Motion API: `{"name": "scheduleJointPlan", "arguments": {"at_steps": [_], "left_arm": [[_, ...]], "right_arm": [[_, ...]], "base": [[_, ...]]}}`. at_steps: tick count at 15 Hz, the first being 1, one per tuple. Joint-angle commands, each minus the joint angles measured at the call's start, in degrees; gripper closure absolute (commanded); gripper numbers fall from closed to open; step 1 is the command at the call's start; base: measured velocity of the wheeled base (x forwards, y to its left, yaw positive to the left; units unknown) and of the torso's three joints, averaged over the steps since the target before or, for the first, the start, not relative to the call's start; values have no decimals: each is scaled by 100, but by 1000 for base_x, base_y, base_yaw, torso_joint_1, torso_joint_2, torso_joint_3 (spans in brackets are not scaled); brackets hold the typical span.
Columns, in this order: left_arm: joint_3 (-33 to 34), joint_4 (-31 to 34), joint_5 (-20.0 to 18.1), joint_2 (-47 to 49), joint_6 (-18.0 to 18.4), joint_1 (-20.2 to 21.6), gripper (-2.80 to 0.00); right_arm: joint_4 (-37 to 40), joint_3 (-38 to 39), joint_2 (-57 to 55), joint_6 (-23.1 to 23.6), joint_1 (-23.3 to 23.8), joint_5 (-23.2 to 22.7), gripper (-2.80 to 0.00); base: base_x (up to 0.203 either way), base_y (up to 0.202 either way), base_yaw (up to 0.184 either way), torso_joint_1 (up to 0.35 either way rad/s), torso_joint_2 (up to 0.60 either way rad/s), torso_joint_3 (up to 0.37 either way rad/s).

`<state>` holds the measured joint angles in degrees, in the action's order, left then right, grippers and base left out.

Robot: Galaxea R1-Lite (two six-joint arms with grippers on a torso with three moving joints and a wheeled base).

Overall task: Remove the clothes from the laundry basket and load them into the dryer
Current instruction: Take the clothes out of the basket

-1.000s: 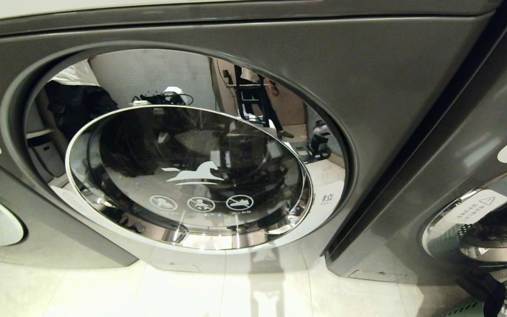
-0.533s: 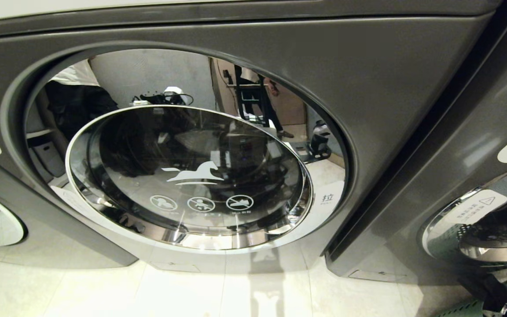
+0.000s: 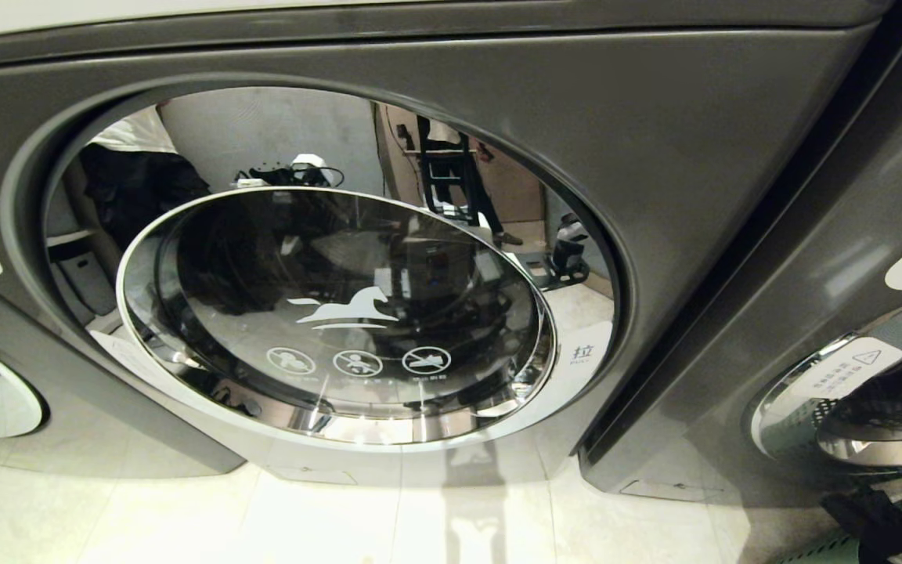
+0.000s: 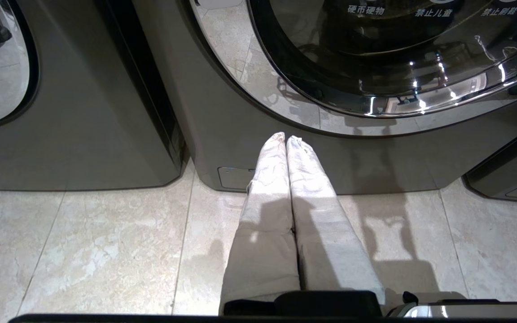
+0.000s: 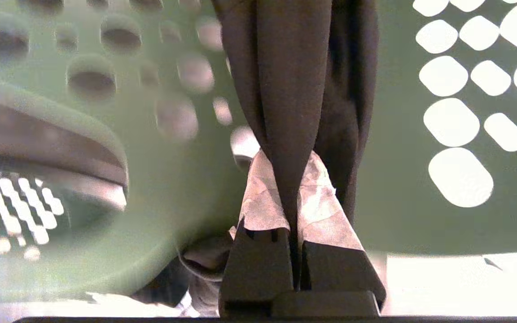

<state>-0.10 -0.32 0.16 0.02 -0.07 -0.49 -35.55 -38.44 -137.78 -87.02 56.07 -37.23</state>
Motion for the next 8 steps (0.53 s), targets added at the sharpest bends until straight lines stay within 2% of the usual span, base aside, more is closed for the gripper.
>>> {"name": "scheduleJointPlan", "arguments": {"at_steps": [1, 3, 4, 8], "left_arm": [[1, -4, 1, -2, -1, 4, 0], [1, -4, 2, -2, -1, 5, 0], [1, -4, 2, -2, -1, 0, 0], [1, -4, 2, -2, -1, 5, 0]], "right_arm": [[569, 252, 892, 494, 119, -2, 0], [1314, 483, 1597, 1360, 178, 325, 0], [1710, 645, 1993, 1957, 192, 575, 0], [3026, 1240, 3627, 4918, 319, 1786, 0]], "base": [[0, 0, 0, 0, 0, 0], [0, 0, 0, 0, 0, 0], [0, 0, 0, 0, 0, 0], [0, 0, 0, 0, 0, 0]]}}
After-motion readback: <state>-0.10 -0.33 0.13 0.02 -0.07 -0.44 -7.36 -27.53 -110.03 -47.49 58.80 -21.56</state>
